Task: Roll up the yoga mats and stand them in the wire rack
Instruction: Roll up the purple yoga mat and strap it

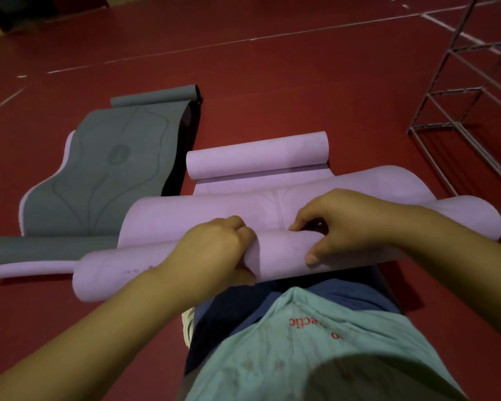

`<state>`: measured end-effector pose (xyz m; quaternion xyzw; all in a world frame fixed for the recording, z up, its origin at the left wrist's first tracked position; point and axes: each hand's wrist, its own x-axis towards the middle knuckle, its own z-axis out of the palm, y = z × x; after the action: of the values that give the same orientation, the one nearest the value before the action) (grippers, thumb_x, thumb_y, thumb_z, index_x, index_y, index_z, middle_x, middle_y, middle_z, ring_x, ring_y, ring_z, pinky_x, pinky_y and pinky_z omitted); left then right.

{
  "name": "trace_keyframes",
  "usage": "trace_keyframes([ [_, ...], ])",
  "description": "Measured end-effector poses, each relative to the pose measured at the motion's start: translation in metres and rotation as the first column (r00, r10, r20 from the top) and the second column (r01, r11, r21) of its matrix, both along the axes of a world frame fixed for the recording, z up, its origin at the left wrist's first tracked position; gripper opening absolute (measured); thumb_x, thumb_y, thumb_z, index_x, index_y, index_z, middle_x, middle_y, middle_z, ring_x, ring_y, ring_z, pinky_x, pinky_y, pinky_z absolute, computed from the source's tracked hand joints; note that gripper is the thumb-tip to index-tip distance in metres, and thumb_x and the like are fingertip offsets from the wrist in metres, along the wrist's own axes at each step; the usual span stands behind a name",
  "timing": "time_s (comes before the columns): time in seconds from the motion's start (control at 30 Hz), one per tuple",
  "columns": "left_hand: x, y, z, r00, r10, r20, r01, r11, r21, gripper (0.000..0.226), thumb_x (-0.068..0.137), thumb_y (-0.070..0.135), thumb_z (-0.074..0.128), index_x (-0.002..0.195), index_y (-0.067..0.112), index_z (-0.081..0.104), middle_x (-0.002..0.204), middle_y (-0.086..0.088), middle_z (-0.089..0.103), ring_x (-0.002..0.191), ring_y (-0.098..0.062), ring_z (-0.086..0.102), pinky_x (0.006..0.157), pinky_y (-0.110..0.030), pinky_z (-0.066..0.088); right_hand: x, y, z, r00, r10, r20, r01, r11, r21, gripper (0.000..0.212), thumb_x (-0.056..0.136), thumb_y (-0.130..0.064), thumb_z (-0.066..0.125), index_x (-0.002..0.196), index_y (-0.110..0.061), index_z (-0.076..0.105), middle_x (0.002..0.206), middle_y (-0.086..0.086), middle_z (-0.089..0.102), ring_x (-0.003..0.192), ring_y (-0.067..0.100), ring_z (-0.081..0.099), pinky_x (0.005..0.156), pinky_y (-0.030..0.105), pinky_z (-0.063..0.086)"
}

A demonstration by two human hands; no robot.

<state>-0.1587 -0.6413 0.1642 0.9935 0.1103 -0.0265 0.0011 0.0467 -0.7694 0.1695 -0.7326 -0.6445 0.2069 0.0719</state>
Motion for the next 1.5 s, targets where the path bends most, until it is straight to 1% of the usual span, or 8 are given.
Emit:
trace_keyframes([
  [0.23, 0.017, 0.020, 0.007, 0.997, -0.061, -0.044, 0.057, 0.994, -0.089, 0.041, 0.070, 0.053, 0.061, 0.093, 0.020, 0.068, 0.090, -0.001, 0.066, 0.082, -0.023, 0.060, 0.070, -0.033, 0.047, 0.003, 0.005, 0.003, 1.000, 0.009, -0.001, -0.009, 1.000, -0.030, 0.058, 0.073, -0.045, 0.076, 0.127, -0.033, 0.059, 0.124, -0.016, 0.062, 0.107, 0.003, 0.057, 0.093, 0.020, 0.043],
  [0.37, 0.023, 0.033, 0.009, 0.992, -0.016, -0.125, -0.006, 0.985, -0.172, 0.053, 0.068, 0.062, 0.069, 0.103, 0.022, 0.067, 0.095, 0.005, 0.067, 0.085, -0.017, 0.059, 0.077, -0.033, 0.047, -0.008, -0.016, -0.005, 0.989, -0.047, 0.138, 0.026, 0.988, 0.152, 0.059, 0.077, -0.045, 0.070, 0.132, -0.035, 0.052, 0.134, -0.016, 0.053, 0.121, 0.007, 0.050, 0.099, 0.026, 0.040],
  [0.63, 0.046, 0.052, 0.023, 0.961, 0.009, -0.278, -0.131, 0.895, -0.426, 0.040, 0.070, 0.044, 0.080, 0.102, 0.022, 0.072, 0.092, 0.010, 0.070, 0.083, -0.007, 0.063, 0.076, -0.020, 0.049, -0.004, -0.014, -0.015, 0.990, -0.140, -0.013, 0.139, 0.971, 0.194, 0.071, 0.063, -0.038, 0.085, 0.128, -0.028, 0.058, 0.128, -0.009, 0.059, 0.117, 0.011, 0.055, 0.096, 0.021, 0.038],
  [0.9, 0.070, 0.070, 0.032, 0.908, -0.010, -0.420, -0.212, 0.852, -0.478, 0.037, 0.073, 0.039, 0.078, 0.105, 0.022, 0.073, 0.086, 0.021, 0.069, 0.075, 0.009, 0.062, 0.074, -0.010, 0.048, 0.020, 0.012, -0.004, 0.988, -0.119, -0.102, 0.125, 0.991, 0.053, 0.061, 0.062, -0.035, 0.085, 0.119, -0.027, 0.066, 0.118, -0.015, 0.065, 0.104, 0.000, 0.059, 0.092, 0.016, 0.042],
  [1.03, 0.057, 0.066, 0.030, 0.948, 0.062, -0.311, -0.204, 0.870, -0.449, 0.041, 0.074, 0.039, 0.078, 0.111, 0.025, 0.070, 0.100, 0.018, 0.067, 0.090, 0.001, 0.061, 0.084, -0.019, 0.048, 0.028, 0.019, -0.001, 0.983, -0.120, -0.139, 0.120, 0.993, -0.010, 0.057, 0.062, -0.034, 0.086, 0.116, -0.028, 0.067, 0.110, -0.019, 0.065, 0.097, -0.002, 0.060, 0.088, 0.014, 0.043],
  [1.17, 0.040, 0.039, 0.027, 0.998, 0.022, -0.055, -0.030, 0.988, -0.150, 0.036, 0.077, 0.039, 0.072, 0.110, 0.026, 0.068, 0.103, 0.006, 0.065, 0.094, -0.014, 0.060, 0.083, -0.027, 0.046, 0.035, 0.025, 0.002, 0.974, -0.117, -0.192, 0.107, 0.992, -0.064, 0.053, 0.062, -0.036, 0.085, 0.112, -0.032, 0.069, 0.101, -0.024, 0.067, 0.090, -0.006, 0.061, 0.085, 0.016, 0.047],
  [1.33, 0.039, 0.023, 0.013, 0.997, 0.060, -0.051, -0.060, 0.998, 0.001, 0.061, 0.067, 0.056, 0.074, 0.114, 0.021, 0.060, 0.105, 0.000, 0.060, 0.092, -0.019, 0.058, 0.079, -0.029, 0.045, 0.038, 0.032, 0.007, 0.974, -0.110, -0.196, 0.094, 0.991, -0.092, 0.050, 0.066, -0.036, 0.083, 0.114, -0.032, 0.069, 0.106, -0.022, 0.068, 0.093, -0.005, 0.062, 0.089, 0.019, 0.048],
  [1.5, 0.049, 0.038, 0.021, 0.994, 0.048, -0.098, -0.055, 0.996, -0.066, 0.061, 0.067, 0.058, 0.073, 0.115, 0.024, 0.062, 0.105, 0.004, 0.064, 0.092, -0.016, 0.058, 0.081, -0.029, 0.046, 0.033, 0.021, 0.003, 0.985, -0.125, -0.116, 0.131, 0.991, 0.040, 0.061, 0.072, -0.039, 0.078, 0.129, -0.029, 0.058, 0.130, -0.017, 0.058, 0.112, -0.002, 0.053, 0.097, 0.015, 0.038],
])
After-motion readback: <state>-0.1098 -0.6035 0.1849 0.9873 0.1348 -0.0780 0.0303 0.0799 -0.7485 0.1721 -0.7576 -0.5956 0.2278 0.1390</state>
